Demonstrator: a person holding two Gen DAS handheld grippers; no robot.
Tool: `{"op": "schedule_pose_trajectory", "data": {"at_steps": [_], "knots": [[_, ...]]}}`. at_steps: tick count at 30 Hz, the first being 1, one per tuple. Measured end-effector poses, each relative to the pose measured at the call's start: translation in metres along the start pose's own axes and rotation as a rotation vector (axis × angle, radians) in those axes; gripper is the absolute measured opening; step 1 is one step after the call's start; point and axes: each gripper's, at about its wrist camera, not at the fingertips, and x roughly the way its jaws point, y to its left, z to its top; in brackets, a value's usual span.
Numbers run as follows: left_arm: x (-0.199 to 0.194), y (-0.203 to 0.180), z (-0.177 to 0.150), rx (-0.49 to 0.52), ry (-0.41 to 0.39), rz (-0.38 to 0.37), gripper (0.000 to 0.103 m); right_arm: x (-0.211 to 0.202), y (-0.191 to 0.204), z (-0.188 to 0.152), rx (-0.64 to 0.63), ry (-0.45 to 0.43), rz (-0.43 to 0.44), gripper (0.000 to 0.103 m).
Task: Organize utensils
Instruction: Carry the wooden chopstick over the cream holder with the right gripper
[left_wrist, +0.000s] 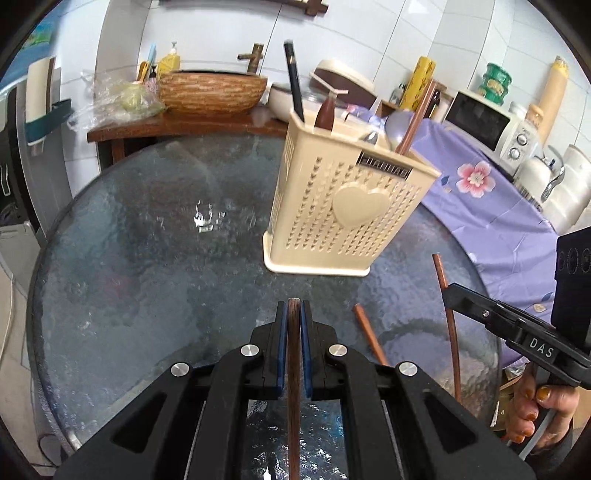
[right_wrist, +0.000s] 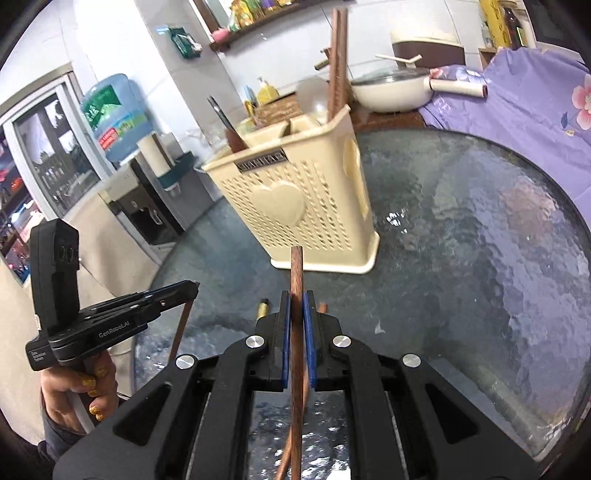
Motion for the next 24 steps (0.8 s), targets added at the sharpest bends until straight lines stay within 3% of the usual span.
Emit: {"op": "schedule_pose_trajectory", "data": {"at_steps": [12,24], "knots": [[-0.049,-0.020,0.019,0.045,-0.123,-0.036,0.007,-0.035,0.025,0.016,-0.075,-0.066,0.035,0.007],[-0.084,-0.027,0.030,0.080,-0.187,-0.069,0.007,-0.068,0.054,0.026,-0.144,-0.115,0.095,0.007]]}}
